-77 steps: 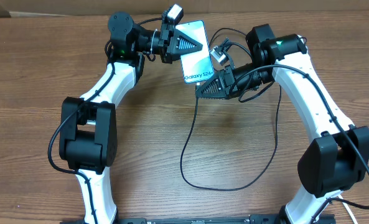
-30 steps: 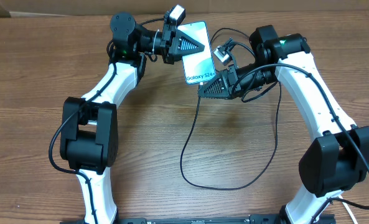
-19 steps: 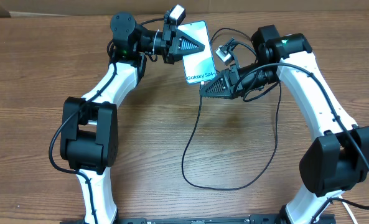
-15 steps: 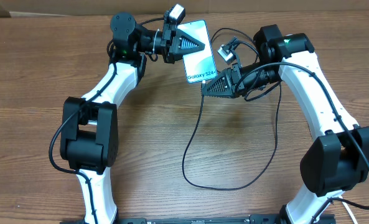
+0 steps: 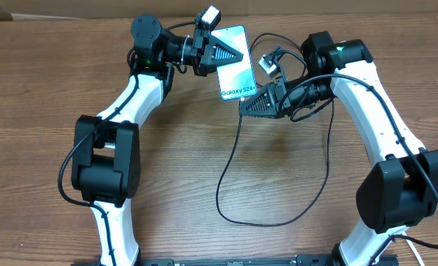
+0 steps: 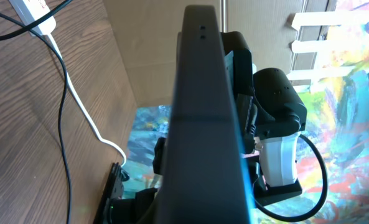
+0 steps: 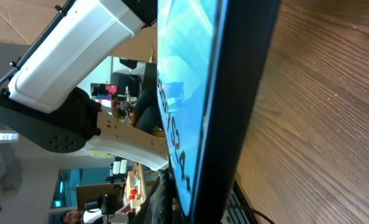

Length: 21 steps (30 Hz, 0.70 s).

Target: Plug charger to phone and switch on socket

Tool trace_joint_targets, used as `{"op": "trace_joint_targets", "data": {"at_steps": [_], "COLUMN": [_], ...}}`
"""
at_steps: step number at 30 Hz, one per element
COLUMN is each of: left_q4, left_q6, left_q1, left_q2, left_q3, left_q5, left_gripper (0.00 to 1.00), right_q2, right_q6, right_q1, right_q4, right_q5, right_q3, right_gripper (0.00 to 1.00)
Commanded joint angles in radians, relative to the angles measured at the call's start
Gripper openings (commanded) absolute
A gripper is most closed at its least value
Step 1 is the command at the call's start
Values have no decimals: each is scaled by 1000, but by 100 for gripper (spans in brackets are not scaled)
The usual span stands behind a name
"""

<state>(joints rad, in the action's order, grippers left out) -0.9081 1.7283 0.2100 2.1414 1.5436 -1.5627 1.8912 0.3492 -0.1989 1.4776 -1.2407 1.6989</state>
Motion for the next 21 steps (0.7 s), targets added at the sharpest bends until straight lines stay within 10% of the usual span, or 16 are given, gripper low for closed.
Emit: {"op": "trace_joint_targets", "data": {"at_steps": [1, 21], "left_q4": [-5, -5], "left_q6": [3, 4], "left_q1": [13, 13], "left_q2": [-8, -8], "left_q3": [32, 32], "left_q5": [-20, -20], "left_gripper": [4, 4], "right_q2": [-27, -27], "right_q6": [22, 18], "right_q1": [-8, -39], "right_q4": [-2, -10], "right_q5": [-11, 6], "right_q3": [25, 25], "right_gripper": [4, 4]}}
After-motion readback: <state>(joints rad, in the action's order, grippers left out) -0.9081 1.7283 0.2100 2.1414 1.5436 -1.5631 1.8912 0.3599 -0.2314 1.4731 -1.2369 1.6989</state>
